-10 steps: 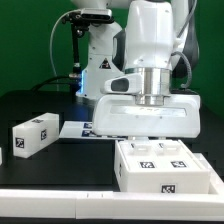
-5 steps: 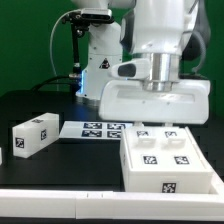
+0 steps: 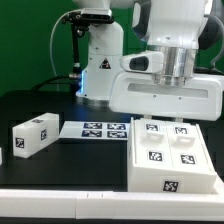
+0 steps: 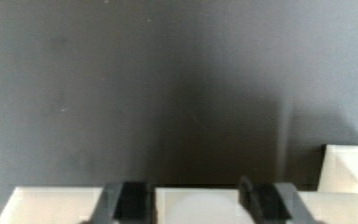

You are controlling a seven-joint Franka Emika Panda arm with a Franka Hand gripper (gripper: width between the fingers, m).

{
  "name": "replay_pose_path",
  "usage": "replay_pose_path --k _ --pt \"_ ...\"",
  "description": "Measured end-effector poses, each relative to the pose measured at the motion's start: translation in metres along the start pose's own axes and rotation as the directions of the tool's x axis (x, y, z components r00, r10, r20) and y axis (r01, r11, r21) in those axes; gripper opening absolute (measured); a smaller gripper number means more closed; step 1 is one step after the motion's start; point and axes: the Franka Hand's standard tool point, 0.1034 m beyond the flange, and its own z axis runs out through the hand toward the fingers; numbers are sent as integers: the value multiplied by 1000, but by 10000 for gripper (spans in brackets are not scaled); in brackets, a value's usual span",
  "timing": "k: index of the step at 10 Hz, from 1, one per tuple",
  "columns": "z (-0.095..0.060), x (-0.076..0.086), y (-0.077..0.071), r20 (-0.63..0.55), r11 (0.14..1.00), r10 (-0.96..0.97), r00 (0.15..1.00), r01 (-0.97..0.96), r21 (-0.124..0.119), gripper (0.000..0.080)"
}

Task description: Assemble cabinet

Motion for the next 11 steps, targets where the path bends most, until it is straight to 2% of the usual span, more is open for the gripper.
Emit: replay_pose_path --k 1,3,4,5,6,9,10,11 --pt "0 -1 1 10 1000 -2 1000 2 -1 216" --pt "-27 5 10 120 1000 2 993 -2 1 216" --pt "-38 13 9 162 1000 10 987 -9 -5 216" --pt "-44 20 6 205 1000 22 978 -17 -26 216" --pt "-42 25 6 189 1000 17 982 -12 -26 216" --pt "-40 22 7 199 1000 19 980 -14 -28 216" --pt "-49 20 13 258 999 28 966 -21 -29 216" --pt "-66 28 19 309 999 47 950 -40 -30 216"
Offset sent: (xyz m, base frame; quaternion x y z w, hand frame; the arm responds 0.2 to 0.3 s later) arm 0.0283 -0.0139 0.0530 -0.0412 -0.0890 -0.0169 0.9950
